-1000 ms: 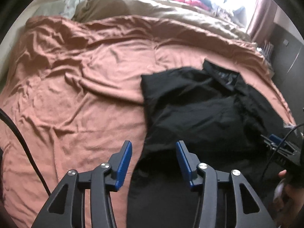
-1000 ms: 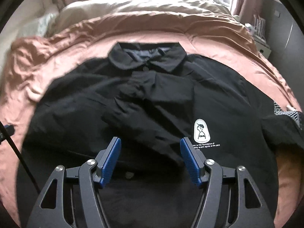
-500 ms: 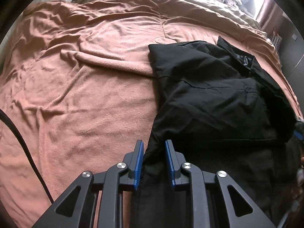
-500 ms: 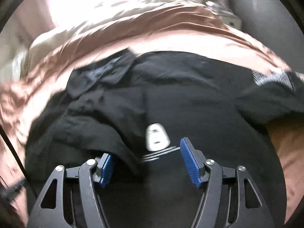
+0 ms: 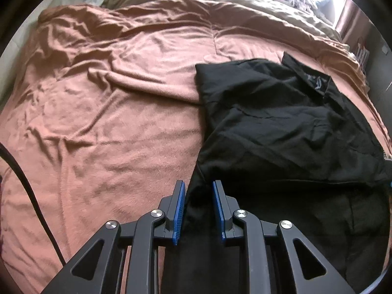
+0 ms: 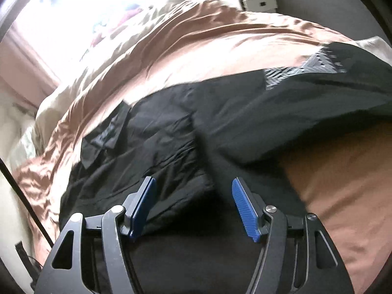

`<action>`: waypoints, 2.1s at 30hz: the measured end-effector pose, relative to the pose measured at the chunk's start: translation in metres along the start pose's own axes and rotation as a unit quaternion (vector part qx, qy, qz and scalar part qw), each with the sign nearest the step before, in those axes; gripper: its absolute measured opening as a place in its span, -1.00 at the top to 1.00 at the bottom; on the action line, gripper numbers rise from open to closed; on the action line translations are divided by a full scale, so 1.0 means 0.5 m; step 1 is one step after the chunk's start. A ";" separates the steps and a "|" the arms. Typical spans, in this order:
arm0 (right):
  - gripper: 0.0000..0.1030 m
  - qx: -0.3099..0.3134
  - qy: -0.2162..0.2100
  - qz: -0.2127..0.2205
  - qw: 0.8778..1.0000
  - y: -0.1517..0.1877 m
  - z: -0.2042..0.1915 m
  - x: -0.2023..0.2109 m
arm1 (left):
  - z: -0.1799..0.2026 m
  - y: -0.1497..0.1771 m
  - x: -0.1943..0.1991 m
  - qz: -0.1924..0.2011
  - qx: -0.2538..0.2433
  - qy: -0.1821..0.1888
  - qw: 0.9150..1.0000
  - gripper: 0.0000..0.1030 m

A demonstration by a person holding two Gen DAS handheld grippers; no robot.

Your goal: Fold large clothes

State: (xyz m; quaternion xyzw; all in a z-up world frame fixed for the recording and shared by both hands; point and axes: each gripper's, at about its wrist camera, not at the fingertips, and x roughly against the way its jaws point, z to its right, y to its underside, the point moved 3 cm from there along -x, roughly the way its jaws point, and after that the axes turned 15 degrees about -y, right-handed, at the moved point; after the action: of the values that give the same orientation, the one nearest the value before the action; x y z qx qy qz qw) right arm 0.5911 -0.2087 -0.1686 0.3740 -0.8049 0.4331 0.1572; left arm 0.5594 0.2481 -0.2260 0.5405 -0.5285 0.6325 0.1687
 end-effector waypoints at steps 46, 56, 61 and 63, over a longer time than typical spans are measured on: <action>0.99 0.005 -0.149 0.229 0.962 0.035 -0.023 0.261 | 0.067 0.022 0.168 0.049 0.028 0.066 0.996 -0.10; 0.99 0.078 -0.201 0.155 0.964 0.108 -0.227 0.167 | 0.022 0.013 0.178 0.052 0.056 0.085 0.993 -0.10; 0.99 0.102 -0.200 0.100 0.969 0.076 -0.263 0.073 | 0.006 0.013 0.176 0.051 0.060 0.091 0.993 -0.10; 0.99 0.108 -0.194 0.066 0.973 0.049 -0.264 0.042 | 0.002 0.013 0.174 0.050 0.063 0.092 0.993 -0.10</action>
State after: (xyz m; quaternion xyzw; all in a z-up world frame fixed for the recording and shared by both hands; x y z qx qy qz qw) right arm 0.5496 -0.1026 -0.0945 0.4119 -0.7911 0.4465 -0.0718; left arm 0.5233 0.2137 -0.1544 0.4624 -0.4962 0.7191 0.1510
